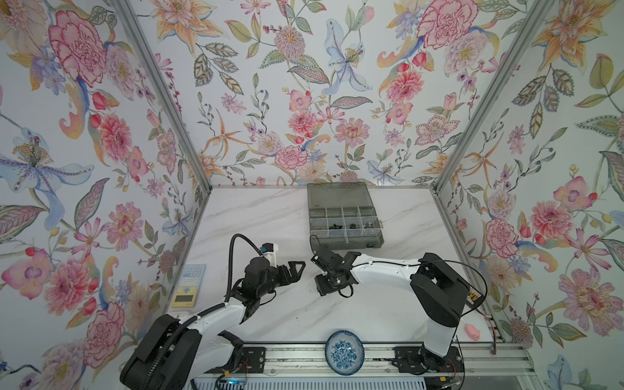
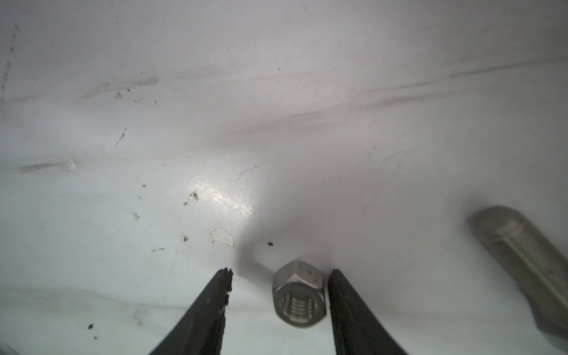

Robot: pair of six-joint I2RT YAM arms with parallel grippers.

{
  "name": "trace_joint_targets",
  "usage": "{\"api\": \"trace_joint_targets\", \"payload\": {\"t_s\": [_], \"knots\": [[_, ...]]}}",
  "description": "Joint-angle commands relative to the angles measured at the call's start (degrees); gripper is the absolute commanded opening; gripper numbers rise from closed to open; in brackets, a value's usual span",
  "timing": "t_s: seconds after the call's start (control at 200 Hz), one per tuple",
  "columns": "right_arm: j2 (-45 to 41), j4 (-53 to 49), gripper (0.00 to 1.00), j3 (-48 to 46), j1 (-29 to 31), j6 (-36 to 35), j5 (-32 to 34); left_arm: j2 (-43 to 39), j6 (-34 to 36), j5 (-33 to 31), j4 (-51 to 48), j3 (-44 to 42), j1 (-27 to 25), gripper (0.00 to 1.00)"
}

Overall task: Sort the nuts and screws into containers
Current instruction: 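Lower the right gripper and close it on the silver hex nut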

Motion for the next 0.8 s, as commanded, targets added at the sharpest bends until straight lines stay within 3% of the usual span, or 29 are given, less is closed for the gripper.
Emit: {"api": "trace_joint_targets", "payload": {"t_s": [0.0, 0.796], "knots": [[1.56, -1.96, 0.53, 0.93, 0.63, -0.87, 1.24, 0.51, -0.47, 0.52, 1.57, -0.32, 0.94, 0.99], [1.82, -4.47, 0.4, 1.2, 2.36, -3.39, 1.1, 0.36, -0.65, 0.7, 1.92, -0.32, 0.9, 0.99]]}}
